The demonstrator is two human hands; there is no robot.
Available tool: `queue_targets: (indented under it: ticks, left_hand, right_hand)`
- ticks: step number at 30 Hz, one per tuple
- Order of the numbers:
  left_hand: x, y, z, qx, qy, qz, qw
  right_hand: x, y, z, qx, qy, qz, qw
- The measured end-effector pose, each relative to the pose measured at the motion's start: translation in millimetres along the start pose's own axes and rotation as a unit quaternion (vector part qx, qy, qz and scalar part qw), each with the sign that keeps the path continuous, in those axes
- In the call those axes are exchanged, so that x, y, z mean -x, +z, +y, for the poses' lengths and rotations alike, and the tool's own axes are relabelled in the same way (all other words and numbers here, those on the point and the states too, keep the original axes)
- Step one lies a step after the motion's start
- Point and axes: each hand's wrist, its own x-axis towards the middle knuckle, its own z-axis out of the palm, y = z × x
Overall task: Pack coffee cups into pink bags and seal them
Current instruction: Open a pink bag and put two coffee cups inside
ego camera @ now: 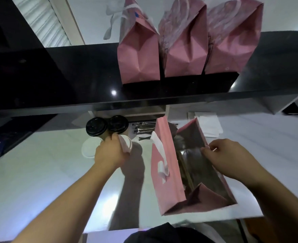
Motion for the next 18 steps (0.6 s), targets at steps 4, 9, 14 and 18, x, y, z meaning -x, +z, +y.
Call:
queue_targets:
  ticks: [4,9,14,18]
  left_hand:
    - [18,-22,5,0.031,0.015,0.035,0.999]
    - [69,-98,17,0.134,0.058,0.157,0.977]
    - [126,-185,65,0.203,0.194,0.210,0.937]
    - [143,-187,119,0.121,0.307,0.032,0.944]
  right_hand:
    - [4,1,-1,-0.012,0.000,0.002,1.000]
    - [1,-7,1,-0.015,-0.016,-0.012,1.000]
    - [1,-13,0,-0.022,-0.038,-0.047,0.998]
    - [1,-18,5,-0.028,-0.051,-0.094,0.994]
